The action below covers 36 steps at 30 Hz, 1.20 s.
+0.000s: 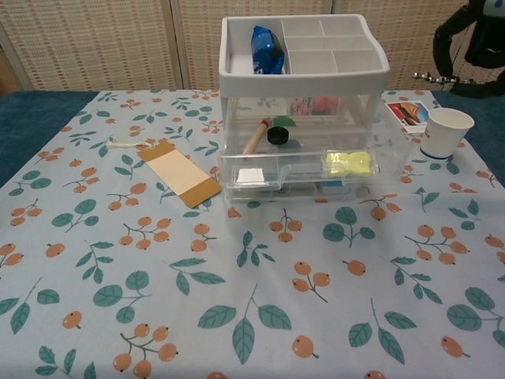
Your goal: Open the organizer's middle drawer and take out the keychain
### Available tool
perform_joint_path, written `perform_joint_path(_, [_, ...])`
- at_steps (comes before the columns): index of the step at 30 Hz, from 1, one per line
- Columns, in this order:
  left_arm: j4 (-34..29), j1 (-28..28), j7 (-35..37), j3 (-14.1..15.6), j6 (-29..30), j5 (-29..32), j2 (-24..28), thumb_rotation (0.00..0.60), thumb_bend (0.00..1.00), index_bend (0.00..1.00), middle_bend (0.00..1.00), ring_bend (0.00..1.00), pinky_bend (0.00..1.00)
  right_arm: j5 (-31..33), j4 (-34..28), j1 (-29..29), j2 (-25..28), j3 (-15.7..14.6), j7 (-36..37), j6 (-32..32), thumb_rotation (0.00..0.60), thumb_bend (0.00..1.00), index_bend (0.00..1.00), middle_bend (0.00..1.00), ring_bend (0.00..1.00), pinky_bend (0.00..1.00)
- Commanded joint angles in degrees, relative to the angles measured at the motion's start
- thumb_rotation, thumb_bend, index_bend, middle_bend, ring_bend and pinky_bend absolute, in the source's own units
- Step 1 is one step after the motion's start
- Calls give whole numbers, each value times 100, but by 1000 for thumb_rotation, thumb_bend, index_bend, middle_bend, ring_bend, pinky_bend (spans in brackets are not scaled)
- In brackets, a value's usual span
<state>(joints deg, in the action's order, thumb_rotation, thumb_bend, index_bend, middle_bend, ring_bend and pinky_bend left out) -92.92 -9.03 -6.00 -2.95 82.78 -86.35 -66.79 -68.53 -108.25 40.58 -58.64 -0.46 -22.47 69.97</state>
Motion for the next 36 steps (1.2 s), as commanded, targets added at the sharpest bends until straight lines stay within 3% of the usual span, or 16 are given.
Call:
perform_joint_path(1, [-26,-12,-25,7,-1,-27,-8,600,210,101,38,23,110,-59,417,-282,-191,-207,141,-88,600,543,649,958,1000,1000])
perform_joint_path(15, [-75,75,-63,45,83,16,35,600,210,101,38,23,110,-564,1619,-605,-1393,-404,418,-748,600,543,649,956,1000,1000])
perform_joint_path(26, [-41,107,-30,53,104,33,40,600,210,101,38,23,110,-682,2121,-508,-2183,-266,351,-1288,600,530,633,952,1000,1000])
perform_joint_path(31, [-20,119,-7,64,108,28,33,600,210,101,38,23,110,-697,2155,-481,-2306,-197,310,-1397,600,479,521,933,1000,1000])
perform_joint_path(36, [18,134,39,65,108,46,37,600,209,101,38,23,110,-692,1924,-588,-2147,-174,243,-1288,600,392,296,918,1000,1000])
